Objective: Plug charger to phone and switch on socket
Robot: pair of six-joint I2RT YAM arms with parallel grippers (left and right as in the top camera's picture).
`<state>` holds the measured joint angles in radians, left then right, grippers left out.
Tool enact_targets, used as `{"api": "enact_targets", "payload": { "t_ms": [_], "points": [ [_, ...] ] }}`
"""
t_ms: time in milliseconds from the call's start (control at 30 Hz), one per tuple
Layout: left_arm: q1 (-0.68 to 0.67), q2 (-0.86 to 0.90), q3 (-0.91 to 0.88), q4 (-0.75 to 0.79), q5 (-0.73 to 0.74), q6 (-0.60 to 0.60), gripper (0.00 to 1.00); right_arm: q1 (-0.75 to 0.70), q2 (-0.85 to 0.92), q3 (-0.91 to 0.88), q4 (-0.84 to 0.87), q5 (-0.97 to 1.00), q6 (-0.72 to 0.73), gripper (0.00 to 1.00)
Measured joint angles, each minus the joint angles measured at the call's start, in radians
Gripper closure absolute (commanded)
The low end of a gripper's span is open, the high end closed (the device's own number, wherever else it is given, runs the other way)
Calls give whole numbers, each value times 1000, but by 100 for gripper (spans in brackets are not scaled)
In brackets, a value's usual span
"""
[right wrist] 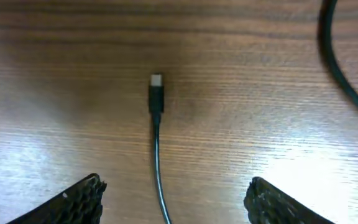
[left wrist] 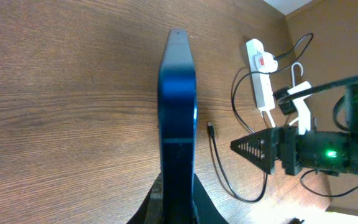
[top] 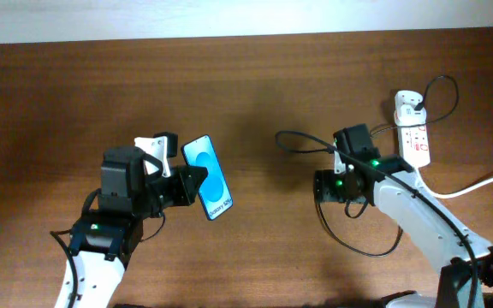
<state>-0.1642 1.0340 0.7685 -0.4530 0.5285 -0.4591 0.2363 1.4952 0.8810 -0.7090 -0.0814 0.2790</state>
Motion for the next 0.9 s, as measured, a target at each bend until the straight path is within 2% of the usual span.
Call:
{"api": "enact_targets", "payload": {
  "t_ms": [67, 100, 167, 267, 333, 367, 733, 900],
  "points": [
    [0, 0, 0, 0, 0, 0, 100, 0, 0, -31, 50, -54, 0, 28],
    [0, 0, 0, 0, 0, 0, 100, 0, 0, -43, 87, -85, 5, 33],
    [0, 0, 0, -4, 3, -1, 100, 0, 3, -55, 113, -101, 21, 34],
    [0, 0, 0, -4, 15, -1, 100, 0, 79, -61, 160, -106, 52, 50],
    [0, 0, 0, -8, 22, -1, 100, 0, 143, -59, 183, -111, 64, 55],
    [0, 0, 0, -7, 22, -1, 100, 0, 154, -53, 201, -115, 63, 60],
    [0, 0, 0, -8, 23, -2, 100, -4, 193, -27, 151, -146, 103, 95],
    [0, 0, 0, -8, 23, -2, 100, -4, 200, -32, 153, -209, 106, 96]
  ]
}}
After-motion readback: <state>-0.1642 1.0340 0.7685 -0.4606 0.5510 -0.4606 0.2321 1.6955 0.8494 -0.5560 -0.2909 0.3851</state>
